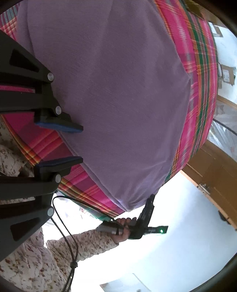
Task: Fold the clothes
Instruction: 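Lift both grippers away from the folded fleece and look over it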
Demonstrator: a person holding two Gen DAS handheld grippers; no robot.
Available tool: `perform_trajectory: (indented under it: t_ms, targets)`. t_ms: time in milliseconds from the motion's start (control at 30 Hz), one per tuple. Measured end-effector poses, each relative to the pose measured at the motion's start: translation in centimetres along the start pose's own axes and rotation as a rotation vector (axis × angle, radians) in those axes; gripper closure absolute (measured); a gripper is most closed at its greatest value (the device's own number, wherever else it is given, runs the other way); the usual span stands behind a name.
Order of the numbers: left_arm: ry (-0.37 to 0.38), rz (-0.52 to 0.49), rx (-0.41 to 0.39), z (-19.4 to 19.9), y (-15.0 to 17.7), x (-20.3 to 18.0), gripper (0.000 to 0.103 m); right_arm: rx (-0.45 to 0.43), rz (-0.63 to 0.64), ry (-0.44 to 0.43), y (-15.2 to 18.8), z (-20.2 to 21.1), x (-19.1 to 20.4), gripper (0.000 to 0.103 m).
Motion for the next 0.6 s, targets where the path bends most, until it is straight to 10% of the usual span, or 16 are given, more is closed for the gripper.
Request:
perform_trajectory:
  t_ms: [600]
  targets:
    - [-0.151, -0.177, 0.002, -1.6, -0.1, -2.7, 0.073, -0.059, 0.289, -0.192, 9.3, 6.7, 5.0, 0.069]
Point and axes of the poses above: each gripper's, at about its wrist camera, not at the fingertips, and z roughly against the way its jaws point, x to its left, y to its underside, the point moved 4 cm from there along -z, roughly the way its jaws point, and after that the axes turned 3 degrees about y, right-handed, at the moved point
